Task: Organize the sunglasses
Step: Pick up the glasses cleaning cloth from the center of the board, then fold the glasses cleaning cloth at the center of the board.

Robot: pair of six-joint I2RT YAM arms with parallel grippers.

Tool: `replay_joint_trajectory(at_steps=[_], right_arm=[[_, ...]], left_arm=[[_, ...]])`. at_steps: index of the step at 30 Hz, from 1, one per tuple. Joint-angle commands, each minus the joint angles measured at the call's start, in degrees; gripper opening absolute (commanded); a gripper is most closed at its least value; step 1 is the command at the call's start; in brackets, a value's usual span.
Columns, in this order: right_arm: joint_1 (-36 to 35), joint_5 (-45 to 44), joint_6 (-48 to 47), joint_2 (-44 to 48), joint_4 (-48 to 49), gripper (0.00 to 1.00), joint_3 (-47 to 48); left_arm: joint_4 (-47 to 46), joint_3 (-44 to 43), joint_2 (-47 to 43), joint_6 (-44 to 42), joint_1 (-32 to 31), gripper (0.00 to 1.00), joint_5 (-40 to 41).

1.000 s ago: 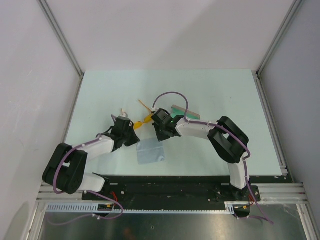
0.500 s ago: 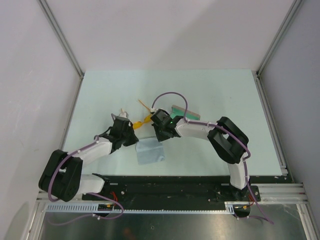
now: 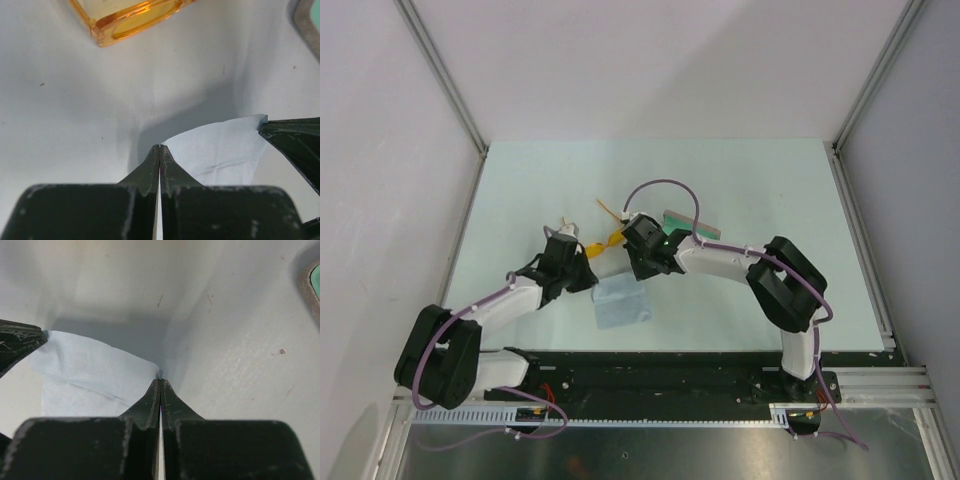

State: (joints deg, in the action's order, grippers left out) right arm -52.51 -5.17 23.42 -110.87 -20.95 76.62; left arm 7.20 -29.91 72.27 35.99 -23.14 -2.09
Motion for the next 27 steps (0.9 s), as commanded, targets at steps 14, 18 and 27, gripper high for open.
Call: replay_joint_trajectory(at_steps=[14, 18, 27], right_arm=[[-2.60, -0.19, -0.30, 4.43, -3.48, 0.00, -1.56], [-2.68, -0.19, -0.39, 4.87, -4.10, 0.00, -2.35], [-3.12, 0.16, -1.18, 7.16, -4.19, 0.00, -3.93]], left_arm=[[0.27, 1.52, -5.30, 0.05, -1.56, 0.00, -3.63], [0.18, 2.14, -5.74, -0.04, -1.83, 0.00, -4.06], [0.36, 3.02, -6.96, 0.22, -2.26, 0.00, -4.59]])
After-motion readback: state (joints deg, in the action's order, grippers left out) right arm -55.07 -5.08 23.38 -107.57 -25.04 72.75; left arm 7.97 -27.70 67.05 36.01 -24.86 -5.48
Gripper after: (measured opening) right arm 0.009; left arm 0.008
